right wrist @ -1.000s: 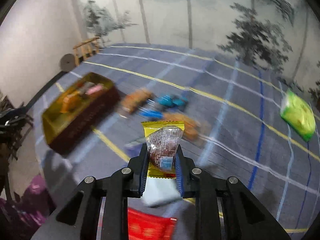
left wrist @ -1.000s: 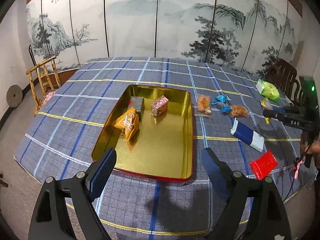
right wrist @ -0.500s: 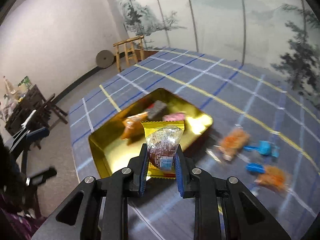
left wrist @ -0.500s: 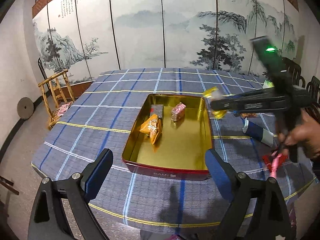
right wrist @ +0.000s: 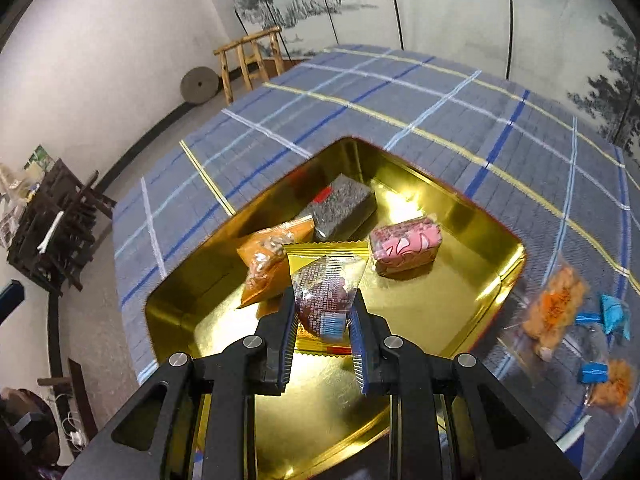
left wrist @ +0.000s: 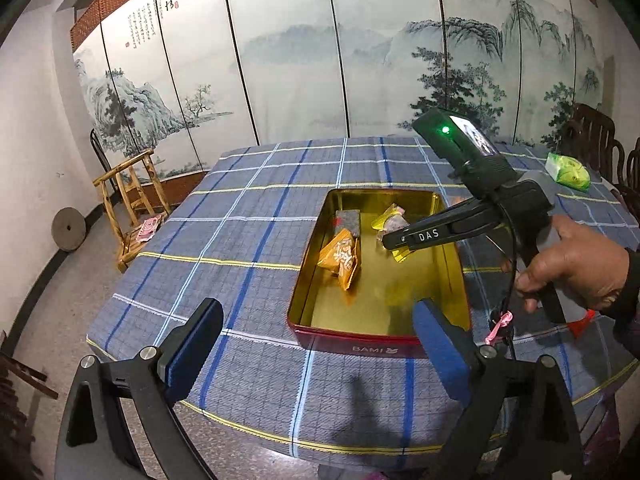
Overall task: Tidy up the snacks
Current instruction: 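Carry the yellow-edged snack bag into the tin and open the right gripper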
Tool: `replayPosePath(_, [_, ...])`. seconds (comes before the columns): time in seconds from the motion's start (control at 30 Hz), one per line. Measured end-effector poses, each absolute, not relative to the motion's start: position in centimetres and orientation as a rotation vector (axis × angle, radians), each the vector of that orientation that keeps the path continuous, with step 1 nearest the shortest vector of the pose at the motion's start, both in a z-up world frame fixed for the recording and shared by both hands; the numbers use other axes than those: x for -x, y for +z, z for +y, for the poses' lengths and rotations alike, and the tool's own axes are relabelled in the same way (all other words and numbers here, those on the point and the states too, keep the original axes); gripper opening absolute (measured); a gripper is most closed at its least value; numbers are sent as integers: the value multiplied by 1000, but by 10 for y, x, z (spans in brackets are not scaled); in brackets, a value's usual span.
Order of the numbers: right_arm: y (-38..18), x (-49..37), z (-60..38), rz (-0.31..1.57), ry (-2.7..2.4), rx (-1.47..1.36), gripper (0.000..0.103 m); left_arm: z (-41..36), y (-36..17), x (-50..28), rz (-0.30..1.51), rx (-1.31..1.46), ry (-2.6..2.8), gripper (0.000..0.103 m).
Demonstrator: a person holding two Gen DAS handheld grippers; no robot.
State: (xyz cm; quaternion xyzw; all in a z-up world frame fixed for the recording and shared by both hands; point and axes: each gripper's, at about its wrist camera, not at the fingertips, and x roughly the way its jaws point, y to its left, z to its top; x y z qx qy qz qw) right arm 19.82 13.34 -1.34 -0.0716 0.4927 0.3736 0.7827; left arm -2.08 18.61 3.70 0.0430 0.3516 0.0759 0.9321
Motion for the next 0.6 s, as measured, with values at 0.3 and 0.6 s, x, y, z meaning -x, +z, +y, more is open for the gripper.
replayPosePath(0.3, [-29,-209,143,1120,763,158,25,196,26,17,758,-80,157,94])
replayPosePath(0.6, [-35,-216,153,1144,740,164,26,203,22,18,768,-73,160,94])
